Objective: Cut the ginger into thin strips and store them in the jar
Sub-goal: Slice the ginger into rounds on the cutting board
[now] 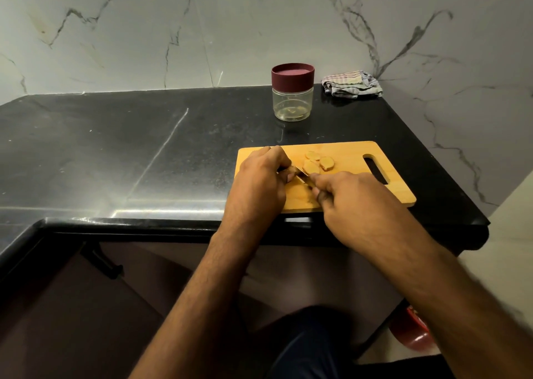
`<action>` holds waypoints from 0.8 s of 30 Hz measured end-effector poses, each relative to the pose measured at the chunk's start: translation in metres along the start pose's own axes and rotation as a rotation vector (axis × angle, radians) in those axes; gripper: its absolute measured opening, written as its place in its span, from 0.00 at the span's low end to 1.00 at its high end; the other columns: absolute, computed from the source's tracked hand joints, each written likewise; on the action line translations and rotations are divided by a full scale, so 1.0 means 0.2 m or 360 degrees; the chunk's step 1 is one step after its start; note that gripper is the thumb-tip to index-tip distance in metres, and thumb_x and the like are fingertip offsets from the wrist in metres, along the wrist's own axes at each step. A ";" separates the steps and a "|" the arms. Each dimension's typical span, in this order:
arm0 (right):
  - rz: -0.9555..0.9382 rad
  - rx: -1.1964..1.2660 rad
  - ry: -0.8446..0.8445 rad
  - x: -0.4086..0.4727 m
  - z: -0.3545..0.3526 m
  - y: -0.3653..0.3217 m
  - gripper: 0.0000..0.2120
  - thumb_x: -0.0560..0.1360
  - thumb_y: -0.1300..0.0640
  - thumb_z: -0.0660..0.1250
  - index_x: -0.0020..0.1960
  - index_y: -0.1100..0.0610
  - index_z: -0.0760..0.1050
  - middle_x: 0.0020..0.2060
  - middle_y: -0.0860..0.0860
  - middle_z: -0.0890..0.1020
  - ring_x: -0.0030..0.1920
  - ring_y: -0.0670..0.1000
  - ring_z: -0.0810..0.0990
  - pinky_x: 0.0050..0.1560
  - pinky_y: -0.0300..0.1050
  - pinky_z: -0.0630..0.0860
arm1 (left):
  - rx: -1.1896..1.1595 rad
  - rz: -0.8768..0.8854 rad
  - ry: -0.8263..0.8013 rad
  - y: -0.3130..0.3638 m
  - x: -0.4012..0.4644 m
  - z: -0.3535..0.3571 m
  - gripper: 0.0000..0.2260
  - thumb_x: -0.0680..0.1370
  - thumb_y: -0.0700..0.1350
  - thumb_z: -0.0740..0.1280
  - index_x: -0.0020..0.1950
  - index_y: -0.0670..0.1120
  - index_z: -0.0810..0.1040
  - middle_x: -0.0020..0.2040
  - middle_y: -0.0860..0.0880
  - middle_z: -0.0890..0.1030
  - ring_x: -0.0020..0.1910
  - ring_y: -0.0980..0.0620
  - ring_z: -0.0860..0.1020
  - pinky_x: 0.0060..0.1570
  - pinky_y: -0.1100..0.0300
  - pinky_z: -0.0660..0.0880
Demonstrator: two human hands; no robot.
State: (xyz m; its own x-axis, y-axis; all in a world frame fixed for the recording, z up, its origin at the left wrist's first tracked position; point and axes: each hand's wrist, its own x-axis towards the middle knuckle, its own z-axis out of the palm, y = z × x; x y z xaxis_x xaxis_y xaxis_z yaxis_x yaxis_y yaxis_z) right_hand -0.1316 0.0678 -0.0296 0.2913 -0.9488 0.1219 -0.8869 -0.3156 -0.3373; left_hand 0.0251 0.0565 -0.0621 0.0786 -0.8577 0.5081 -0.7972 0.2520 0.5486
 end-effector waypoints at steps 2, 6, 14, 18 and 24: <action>0.0006 0.0005 0.0006 0.00 0.01 0.00 0.18 0.82 0.53 0.56 0.69 0.41 0.68 0.43 0.48 0.75 0.39 0.46 0.73 0.31 0.39 0.69 | -0.0016 0.0000 0.0011 0.00 0.00 0.00 0.04 0.77 0.38 0.70 0.44 0.45 0.78 0.45 0.51 0.81 0.45 0.53 0.77 0.43 0.64 0.71; -0.0017 0.0066 0.0222 -0.03 -0.01 0.02 0.19 0.82 0.49 0.54 0.72 0.42 0.64 0.43 0.45 0.73 0.41 0.45 0.71 0.35 0.39 0.68 | -0.0044 -0.0038 -0.0033 0.00 0.00 -0.02 0.04 0.78 0.40 0.71 0.46 0.48 0.78 0.47 0.53 0.80 0.46 0.57 0.76 0.41 0.72 0.70; -0.0045 0.0036 0.0077 -0.17 -0.05 0.02 0.18 0.82 0.49 0.54 0.71 0.40 0.65 0.39 0.43 0.71 0.34 0.43 0.69 0.28 0.35 0.60 | -0.0104 -0.0057 0.0024 -0.01 -0.02 -0.04 0.05 0.77 0.40 0.72 0.50 0.47 0.80 0.45 0.59 0.76 0.45 0.63 0.75 0.44 0.78 0.68; -0.0024 -0.0023 0.0058 -0.12 -0.03 0.01 0.17 0.82 0.50 0.54 0.69 0.42 0.67 0.38 0.44 0.71 0.35 0.45 0.70 0.28 0.37 0.63 | -0.0025 -0.0032 0.0058 -0.02 -0.04 -0.03 0.06 0.77 0.44 0.72 0.53 0.47 0.81 0.49 0.55 0.81 0.48 0.59 0.78 0.46 0.72 0.73; -0.0002 0.0002 0.0083 -0.02 -0.02 -0.01 0.19 0.82 0.51 0.55 0.72 0.42 0.64 0.43 0.46 0.72 0.41 0.45 0.69 0.32 0.38 0.66 | -0.0070 -0.0046 0.0046 -0.02 -0.04 -0.04 0.06 0.76 0.44 0.73 0.52 0.47 0.82 0.50 0.54 0.82 0.49 0.58 0.79 0.49 0.70 0.74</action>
State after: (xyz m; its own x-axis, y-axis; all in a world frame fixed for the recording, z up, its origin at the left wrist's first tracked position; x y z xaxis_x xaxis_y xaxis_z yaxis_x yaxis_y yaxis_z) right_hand -0.1312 0.0720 -0.0262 0.2732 -0.9467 0.1706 -0.8861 -0.3166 -0.3385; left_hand 0.0330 0.0651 -0.0633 0.1189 -0.8518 0.5102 -0.7674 0.2472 0.5916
